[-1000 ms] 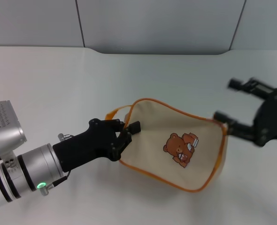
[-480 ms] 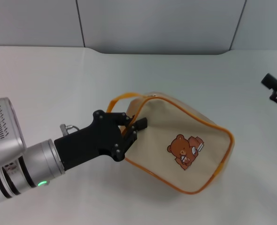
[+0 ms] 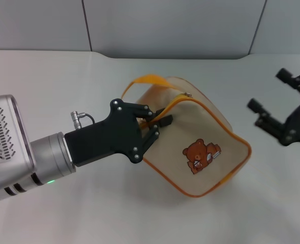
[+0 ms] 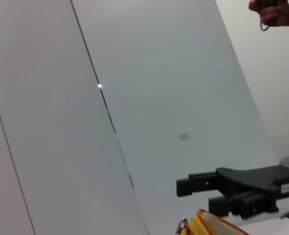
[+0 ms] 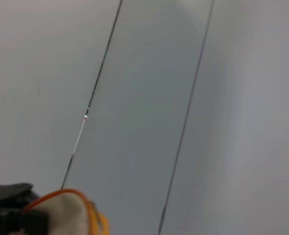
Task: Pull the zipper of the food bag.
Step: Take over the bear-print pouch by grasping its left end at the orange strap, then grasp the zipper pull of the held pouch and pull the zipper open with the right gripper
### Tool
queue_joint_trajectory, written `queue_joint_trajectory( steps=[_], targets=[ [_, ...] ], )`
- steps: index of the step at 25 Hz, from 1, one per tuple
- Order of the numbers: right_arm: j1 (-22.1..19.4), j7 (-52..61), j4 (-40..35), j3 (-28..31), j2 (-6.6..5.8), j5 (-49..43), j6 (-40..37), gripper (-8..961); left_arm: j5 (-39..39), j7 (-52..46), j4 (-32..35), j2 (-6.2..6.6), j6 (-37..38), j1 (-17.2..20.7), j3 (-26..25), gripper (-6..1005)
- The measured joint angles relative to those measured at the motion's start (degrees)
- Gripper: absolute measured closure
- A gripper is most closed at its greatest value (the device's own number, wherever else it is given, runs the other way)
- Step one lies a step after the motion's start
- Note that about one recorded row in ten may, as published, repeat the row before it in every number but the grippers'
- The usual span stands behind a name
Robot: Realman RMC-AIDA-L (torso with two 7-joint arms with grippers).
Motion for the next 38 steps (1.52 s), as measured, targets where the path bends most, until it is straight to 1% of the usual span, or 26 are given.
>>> queue_joint_trajectory(
  steps=[1,2,3,4,5,6,7,8,10,11,17,23,26,32,38],
  targets=[
    [1.36,-6.67,3.95,0.05,0.00,0.00,0.08,185,0.00,0.70,-0.21,-0.04,-0.03,-0.05,0.01,940],
    [1.36,-6.67,3.95,0.05,0.00,0.00,0.08,185,0.00,0.70,-0.21,-0.04,-0.03,-0.05,0.01,940],
    [2.56,-15.77,8.11,0.12,0.05,0.00,0.25,185,-0.03,0.95,-0.32,-0.04,-0.04,-0.07,0.02,940],
    [2.56,-15.77,8.11,0.12,0.05,0.00,0.25,184,-0.02,0.95,-0.38,-0.03,-0.04,-0.10,0.03,940],
    [3.05,-20.18,9.90,0.39,0.07,0.00,0.27,184,-0.02,0.95,-0.39,-0.01,-0.01,-0.09,0.03,940],
    [4.56,-29.65,13.86,1.88,0.11,0.00,0.27,184,0.05,0.93,-0.38,0.06,0.21,0.06,0.03,940],
    [4.56,-29.65,13.86,1.88,0.11,0.00,0.27,184,0.05,0.93,-0.38,0.06,0.21,0.06,0.03,940],
    [5.26,-33.31,15.21,2.70,0.11,0.00,0.31,184,0.09,0.93,-0.38,0.07,0.29,0.16,0.03,940],
    [6.47,-37.05,16.63,3.75,0.11,0.00,0.64,184,0.16,0.93,-0.37,0.10,0.38,0.28,0.03,939],
    [7.41,-37.73,16.98,3.75,0.08,-0.07,1.14,184,0.20,0.93,-0.30,0.10,0.59,0.37,0.07,939],
    [8.23,-37.64,17.00,3.06,0.02,-0.50,2.27,184,0.44,0.93,0.02,0.09,1.30,0.38,0.21,939],
    [8.32,-37.51,17.19,-0.96,-0.01,-1.27,2.00,184,0.51,0.95,0.18,0.16,1.49,-0.10,0.29,939],
    [8.54,-37.52,17.41,-1.67,-0.01,-1.28,1.82,184,0.51,0.95,0.16,0.17,1.49,-0.22,0.30,939],
    [9.03,-37.50,17.88,-1.83,-0.01,-1.49,1.60,197,0.51,0.96,-0.15,0.07,1.28,-0.33,0.30,939],
    [9.23,-37.27,18.17,-1.68,0.08,-2.07,-0.32,216,0.50,0.57,-0.13,0.02,1.34,-0.36,0.29,939]
  ],
)
